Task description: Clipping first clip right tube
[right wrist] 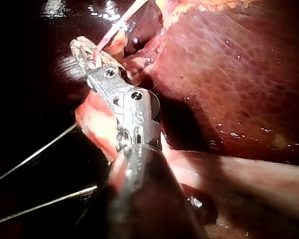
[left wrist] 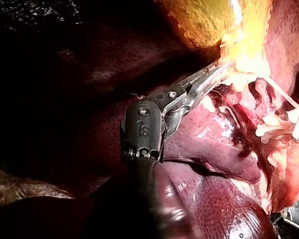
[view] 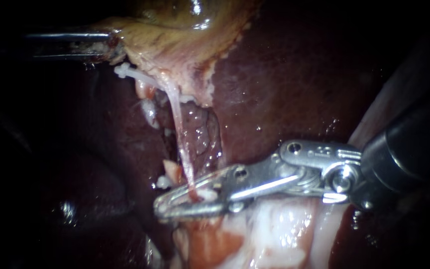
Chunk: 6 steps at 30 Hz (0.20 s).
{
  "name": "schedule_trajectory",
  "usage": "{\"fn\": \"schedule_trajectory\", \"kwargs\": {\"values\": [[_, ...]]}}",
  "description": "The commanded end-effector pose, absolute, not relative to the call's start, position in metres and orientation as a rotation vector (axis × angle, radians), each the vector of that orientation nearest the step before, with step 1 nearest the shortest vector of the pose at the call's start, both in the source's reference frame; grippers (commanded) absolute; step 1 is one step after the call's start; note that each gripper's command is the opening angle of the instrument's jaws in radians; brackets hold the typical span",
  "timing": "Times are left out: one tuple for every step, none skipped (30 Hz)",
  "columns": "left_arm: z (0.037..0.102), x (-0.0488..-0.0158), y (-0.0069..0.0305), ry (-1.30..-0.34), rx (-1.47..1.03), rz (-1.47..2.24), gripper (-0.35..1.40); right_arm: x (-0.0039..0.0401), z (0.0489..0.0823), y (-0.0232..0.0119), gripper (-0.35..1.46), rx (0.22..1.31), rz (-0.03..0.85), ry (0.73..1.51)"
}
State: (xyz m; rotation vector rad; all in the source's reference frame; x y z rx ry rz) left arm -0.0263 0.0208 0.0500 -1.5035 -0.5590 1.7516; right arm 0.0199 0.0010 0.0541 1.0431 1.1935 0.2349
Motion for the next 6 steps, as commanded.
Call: {"fn": "schedule_trajectory", "kwargs": {"values": [[0.0500,-0.0264,0.0207,-0.557,-1.503,1.751,-0.35,0.0199,0.0542,0.0009,-0.35,1.045,0.234,1.193],[0.0501,-0.0264,0.0207,-0.557,-1.502,1.751,-0.35,0.0199,0.0542,0.0009,-0.35,1.045,0.234,1.193],[0.0501,-0.0264,0.0207,-0.557,-1.502,1.751,-0.35,0.0199,0.0542,0.0010,-0.35,1.045,0.233,1.193],[0.0501,-0.0264,0.0207,-0.557,-1.502,1.751,-0.35,0.0199,0.0542,0.0010,-0.35,1.045,0.233,1.193],[0.0501,-0.0264,0.0207,-0.557,-1.502,1.751,-0.35,0.0199,0.0543,0.0010,-0.35,1.045,0.233,1.193],[0.0501,-0.0264,0.0207,-0.557,-1.502,1.751,-0.35,0.0199,0.0543,0.0010,-0.35,1.045,0.233,1.193]]}}
